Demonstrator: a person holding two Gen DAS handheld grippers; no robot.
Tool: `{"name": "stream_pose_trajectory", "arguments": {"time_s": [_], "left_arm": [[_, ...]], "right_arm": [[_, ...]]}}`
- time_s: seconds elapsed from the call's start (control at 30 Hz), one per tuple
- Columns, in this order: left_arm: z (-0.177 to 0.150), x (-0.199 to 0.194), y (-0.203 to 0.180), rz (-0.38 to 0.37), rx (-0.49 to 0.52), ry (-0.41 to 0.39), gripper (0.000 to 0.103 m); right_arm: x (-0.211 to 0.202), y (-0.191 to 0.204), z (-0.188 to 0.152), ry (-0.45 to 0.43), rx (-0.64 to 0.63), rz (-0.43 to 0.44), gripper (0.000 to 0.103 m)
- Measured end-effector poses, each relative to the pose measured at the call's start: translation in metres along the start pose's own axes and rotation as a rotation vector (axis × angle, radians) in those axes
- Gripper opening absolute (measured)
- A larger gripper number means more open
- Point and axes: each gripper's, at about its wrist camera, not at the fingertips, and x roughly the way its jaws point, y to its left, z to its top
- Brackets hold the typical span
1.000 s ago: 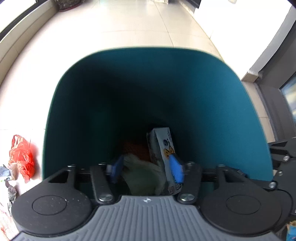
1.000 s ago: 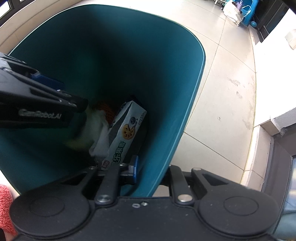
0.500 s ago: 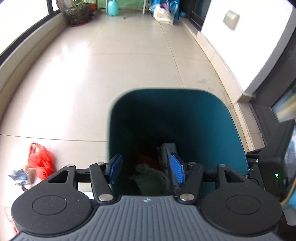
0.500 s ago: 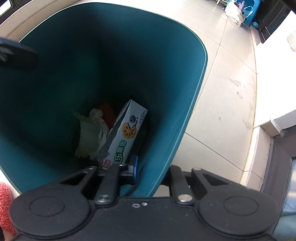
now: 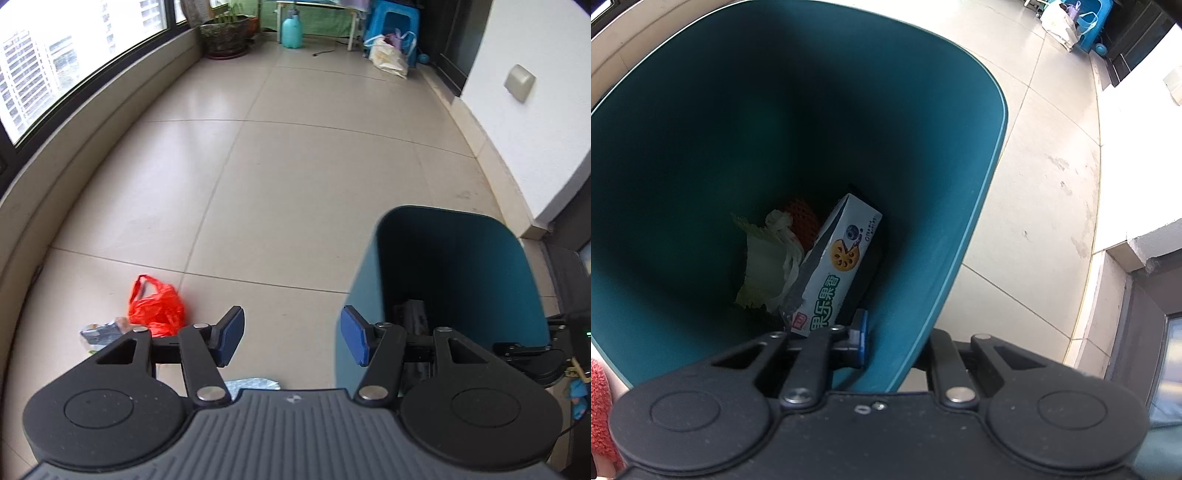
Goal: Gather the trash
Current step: 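Move the left tool down toward the red plastic bag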
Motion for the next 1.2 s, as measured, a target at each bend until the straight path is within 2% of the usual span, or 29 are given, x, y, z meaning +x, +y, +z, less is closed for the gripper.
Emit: {"name": "stream_pose_trajectory", "arguments": {"time_s": [0.2,0.57,0.97,1.2], "left_arm": [[-0.006,0.016,0.044,0.069,-0.045,0.015,0.057],[-0.024,0.072,0.123,0.174,-0.204,0.057,0.059],[-0.041,0.191,0.180,0.211,-0.332,0.159,0.059],[-0.057,0.250,0.203,0.190,-0.333,0.216,0.060]], "right_arm": [[0.003,0.000,0.005,0.020,0.005,0.000,0.012],[0.007,0.002,0.008,0.031,-0.006,-0.016,0.012],[0.012,0.007,0.013,0.062,0.024,-0.047,0.013],[0.017,0.012,0.015,0.081,0.057,-0.080,0.014]]}}
